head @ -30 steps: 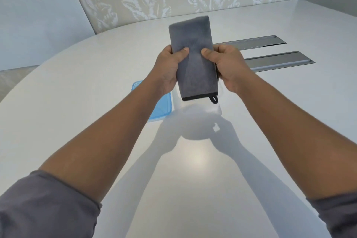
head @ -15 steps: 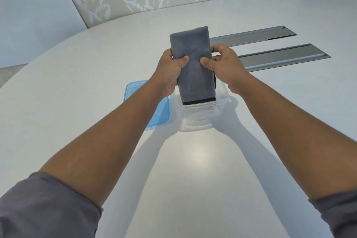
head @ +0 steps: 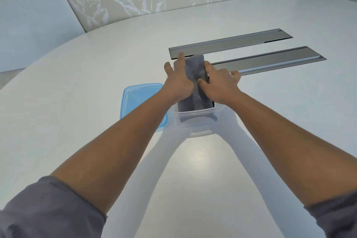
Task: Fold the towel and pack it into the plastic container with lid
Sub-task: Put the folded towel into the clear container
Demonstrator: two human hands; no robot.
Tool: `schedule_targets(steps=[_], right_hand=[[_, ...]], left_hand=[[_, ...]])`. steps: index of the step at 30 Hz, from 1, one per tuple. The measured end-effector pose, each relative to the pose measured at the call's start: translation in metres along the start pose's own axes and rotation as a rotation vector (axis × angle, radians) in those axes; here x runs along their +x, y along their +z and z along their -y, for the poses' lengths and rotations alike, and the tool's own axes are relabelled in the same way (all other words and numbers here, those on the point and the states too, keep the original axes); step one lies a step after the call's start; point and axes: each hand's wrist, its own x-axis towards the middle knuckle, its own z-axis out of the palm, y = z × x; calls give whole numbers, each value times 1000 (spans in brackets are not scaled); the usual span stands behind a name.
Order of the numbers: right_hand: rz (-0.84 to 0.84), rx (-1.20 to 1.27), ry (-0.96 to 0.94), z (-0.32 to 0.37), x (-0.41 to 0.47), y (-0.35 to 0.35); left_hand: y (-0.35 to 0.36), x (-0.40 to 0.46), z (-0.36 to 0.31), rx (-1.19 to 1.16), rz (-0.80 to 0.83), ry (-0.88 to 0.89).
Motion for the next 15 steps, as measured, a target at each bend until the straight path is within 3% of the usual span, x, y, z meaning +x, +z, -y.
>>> schedule_targets(steps=[9,12,15], right_hand=[[134,-368,-33,6,-1,6],[155,-408,-47,8,-1,4],[148,-397,-61,9,-2,4]], left_hand=[[19,10,-9,589,202,-102],[26,4,-6,776,227,-29],[28,3,-2,984,90,137]])
